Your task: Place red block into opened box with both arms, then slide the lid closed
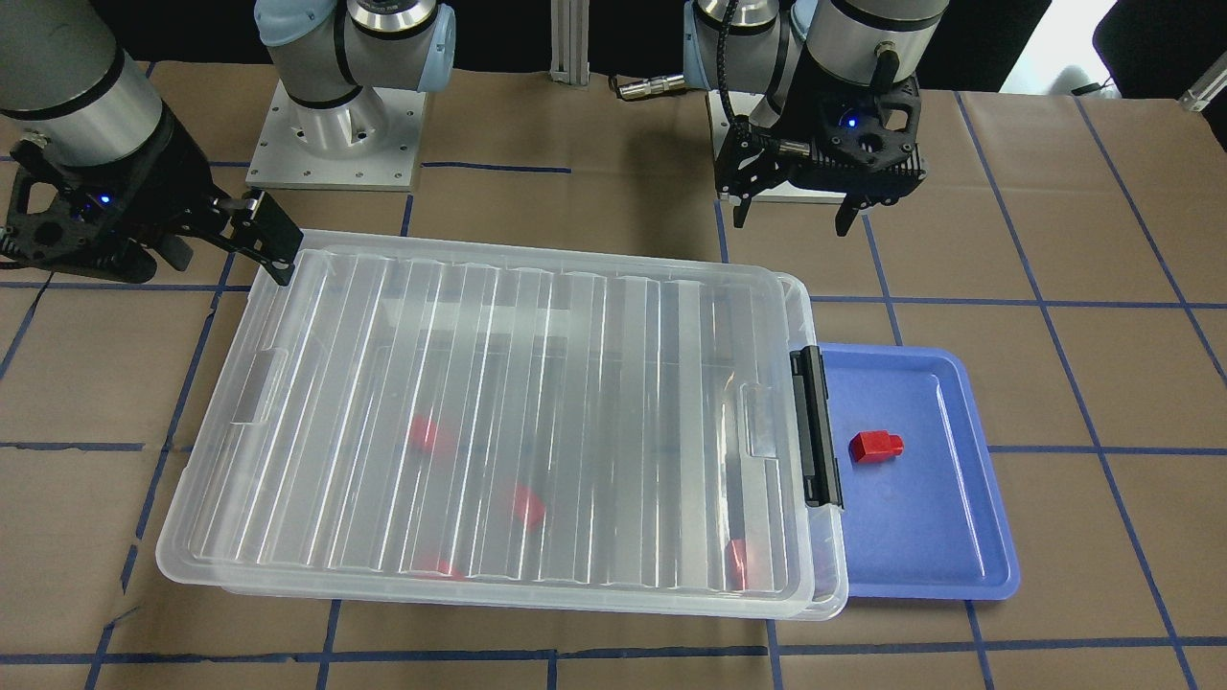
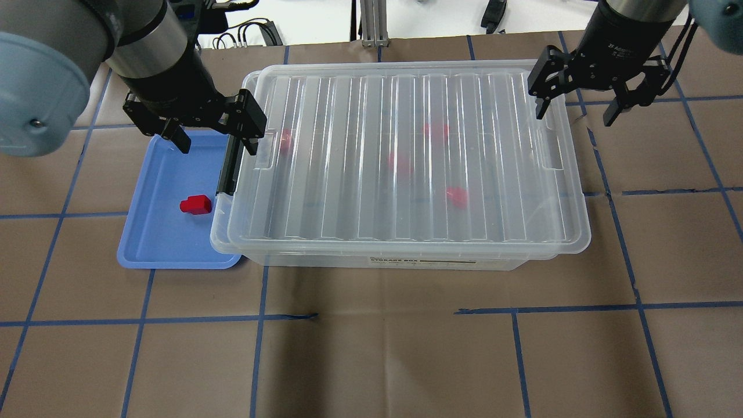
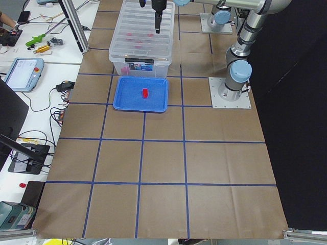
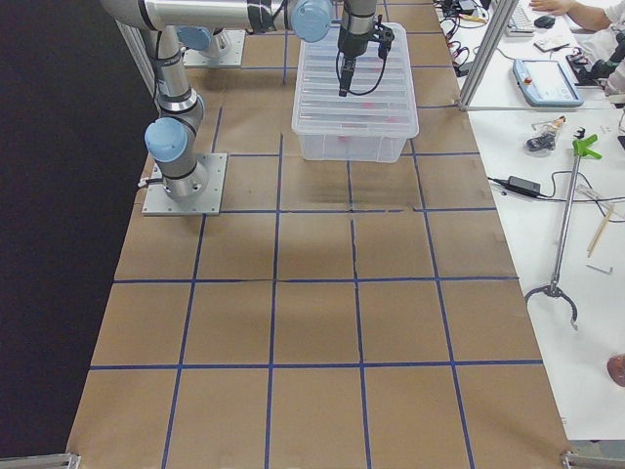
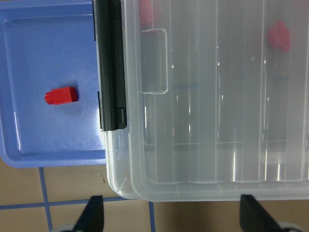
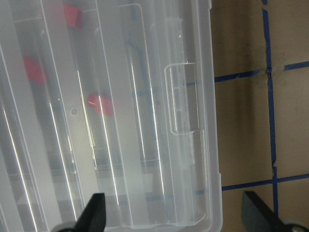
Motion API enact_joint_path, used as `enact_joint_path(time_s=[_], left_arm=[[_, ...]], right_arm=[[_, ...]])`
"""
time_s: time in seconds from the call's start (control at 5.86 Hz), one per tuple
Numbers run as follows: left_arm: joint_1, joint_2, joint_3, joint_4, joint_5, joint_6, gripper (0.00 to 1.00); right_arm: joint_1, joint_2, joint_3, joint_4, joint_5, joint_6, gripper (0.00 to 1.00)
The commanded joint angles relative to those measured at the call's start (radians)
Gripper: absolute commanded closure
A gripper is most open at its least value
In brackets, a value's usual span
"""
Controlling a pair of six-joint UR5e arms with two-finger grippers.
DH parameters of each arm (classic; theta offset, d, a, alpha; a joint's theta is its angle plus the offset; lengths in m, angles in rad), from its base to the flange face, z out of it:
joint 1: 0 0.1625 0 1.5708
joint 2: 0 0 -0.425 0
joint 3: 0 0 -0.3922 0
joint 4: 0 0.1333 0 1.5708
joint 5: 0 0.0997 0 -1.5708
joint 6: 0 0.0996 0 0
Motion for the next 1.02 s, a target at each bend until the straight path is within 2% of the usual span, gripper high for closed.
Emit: enact_joint_path(time_s=[0.0,0.51,0.68,0.85], left_arm=[[0.002,0.003,0.000,0.000,-0.004,0.002,0.02],[0.002,0.003,0.000,0.000,-0.001,0.002,0.02],[0.002,0.003,0.002,0.000,-0.001,0.002,0.02],[0.002,0.005,0.002,0.000,0.000,0.002,0.02]], right_arm=[[0.000,0.000,0.003,-0.003,0.000,0.000,0.00],[-0.011,0.009,0.040,-0.018,-0.002,-0.015,0.00],[-0.020,0.037,0.081,-0.119,-0.046,-0.024,0.00],[-0.038,0.051,0.128,-0.240,-0.104,-0.122,0.00]])
